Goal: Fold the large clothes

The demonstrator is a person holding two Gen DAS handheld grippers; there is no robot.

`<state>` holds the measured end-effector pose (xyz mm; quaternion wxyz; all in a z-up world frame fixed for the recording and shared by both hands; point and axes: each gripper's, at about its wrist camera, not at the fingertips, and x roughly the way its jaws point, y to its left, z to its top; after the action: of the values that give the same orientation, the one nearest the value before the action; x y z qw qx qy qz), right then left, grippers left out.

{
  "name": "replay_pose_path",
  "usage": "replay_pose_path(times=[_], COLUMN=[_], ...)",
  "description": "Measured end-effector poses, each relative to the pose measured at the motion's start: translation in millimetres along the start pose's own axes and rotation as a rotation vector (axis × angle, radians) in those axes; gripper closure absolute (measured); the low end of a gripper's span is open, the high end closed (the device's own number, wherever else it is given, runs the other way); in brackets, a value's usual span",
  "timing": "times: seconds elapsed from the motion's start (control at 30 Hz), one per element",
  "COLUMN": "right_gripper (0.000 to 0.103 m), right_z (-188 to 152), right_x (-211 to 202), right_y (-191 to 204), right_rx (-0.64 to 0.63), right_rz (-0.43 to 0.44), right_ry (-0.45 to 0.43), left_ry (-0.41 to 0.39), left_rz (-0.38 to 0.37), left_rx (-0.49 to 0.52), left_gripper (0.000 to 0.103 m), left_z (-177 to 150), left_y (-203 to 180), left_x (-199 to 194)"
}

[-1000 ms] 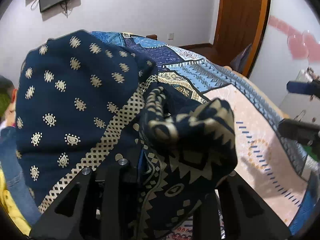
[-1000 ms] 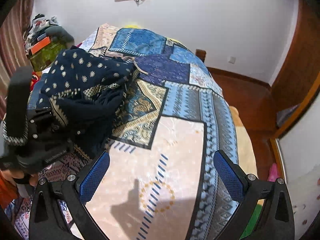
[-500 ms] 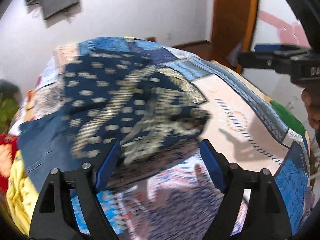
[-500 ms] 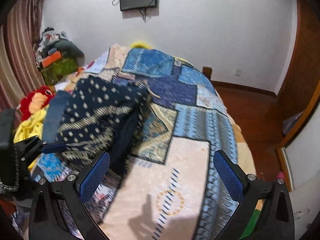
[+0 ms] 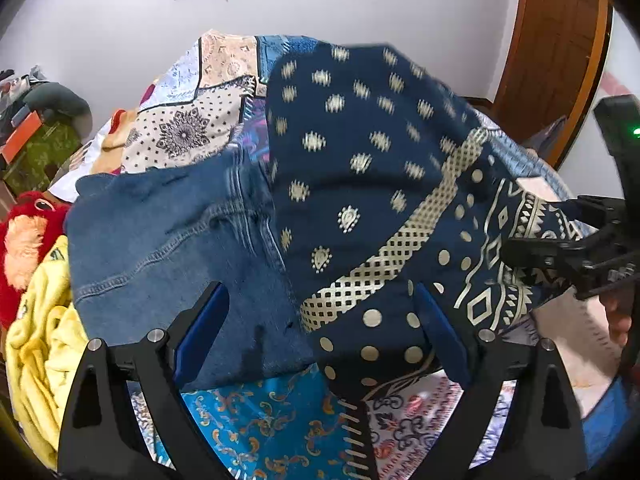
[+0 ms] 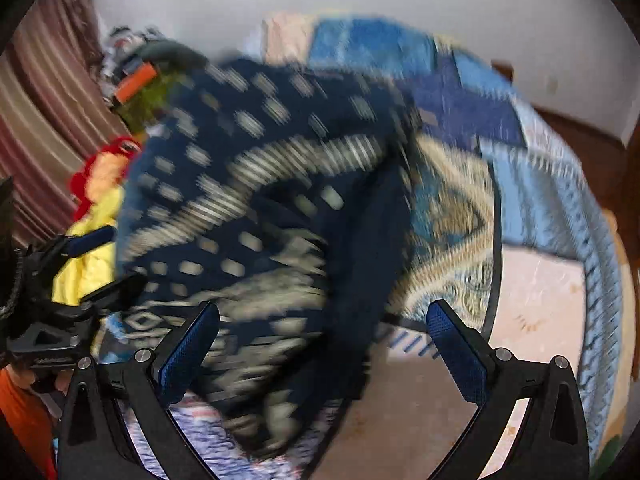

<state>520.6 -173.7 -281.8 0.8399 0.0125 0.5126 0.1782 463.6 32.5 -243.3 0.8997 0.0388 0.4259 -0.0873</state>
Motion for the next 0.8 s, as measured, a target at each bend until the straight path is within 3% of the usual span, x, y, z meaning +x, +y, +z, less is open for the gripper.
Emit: replay_pose_path(times=[0.13,0.27,0.37,0.57,0.8], right_gripper=[0.000,0.000,0.000,0.000,0.000], right_z=[-19.5,-28.4,-21.9,19.3,80.9], right_x=[3.3,-16.9,-38.0,-53.1,2.7], right_y=[-23.1,-33.7,-31.4,-8.5,-2.1], right_rx=[0.009,-0.003,-0.016,-0.015,0.022], right_rz=[0.025,-0.007,0.022,0.141,0.204], right_ry=[0.028,0.020,-0.014,-0.121,-0.070], left_ry=[-0.014,-0.015,-0.036,-0.101,-0.083], left_rz=[-0.032,-0.039,-0.019,0.012,-0.078], left_rx=[0.003,0.039,0.070,0.084,-0.023], left_gripper=[0.008,0.008,0.008,0.007,0.007], left_z=[-11.9,-18.3,-11.4,30.8,84.5], left_y=[0.1,-2.2,-2.2,6.7,31.5], left_x=[1.3,-8.1,-22.4,-24.9,20.3])
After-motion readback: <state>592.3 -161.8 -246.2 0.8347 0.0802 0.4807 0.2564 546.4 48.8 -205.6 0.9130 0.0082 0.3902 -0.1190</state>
